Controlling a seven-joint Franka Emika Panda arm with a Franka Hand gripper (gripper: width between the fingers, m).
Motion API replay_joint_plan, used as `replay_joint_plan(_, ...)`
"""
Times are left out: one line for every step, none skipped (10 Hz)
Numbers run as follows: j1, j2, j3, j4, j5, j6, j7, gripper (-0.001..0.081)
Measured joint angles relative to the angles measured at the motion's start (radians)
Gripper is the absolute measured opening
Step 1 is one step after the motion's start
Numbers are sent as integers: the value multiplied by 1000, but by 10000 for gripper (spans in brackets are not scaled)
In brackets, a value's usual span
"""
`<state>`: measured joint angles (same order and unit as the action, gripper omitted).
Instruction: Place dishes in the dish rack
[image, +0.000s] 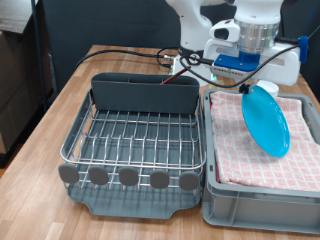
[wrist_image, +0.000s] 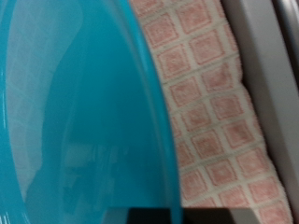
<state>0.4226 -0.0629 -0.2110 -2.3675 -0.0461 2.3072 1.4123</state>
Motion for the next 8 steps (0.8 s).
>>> replay_joint_plan(0, -5, 0, 26, -22, -41, 1, 19)
replay_joint_plan(0, -7, 0, 39, -37, -68, 1, 19)
replay_joint_plan(0, -5, 0, 38, -33, -65, 1, 19)
replay_joint_plan(0, -6, 0, 38, -55, -83, 14, 19)
replay_joint_plan(-1, -15, 1, 48, -110, -139, 34, 19)
replay_joint_plan(-3, -34, 0, 65, -170, -212, 42, 19)
replay_joint_plan(-8, -58, -1, 81, -220, -274, 37, 19)
replay_joint_plan(-16, -80, -6, 91, -265, -321, 13, 19)
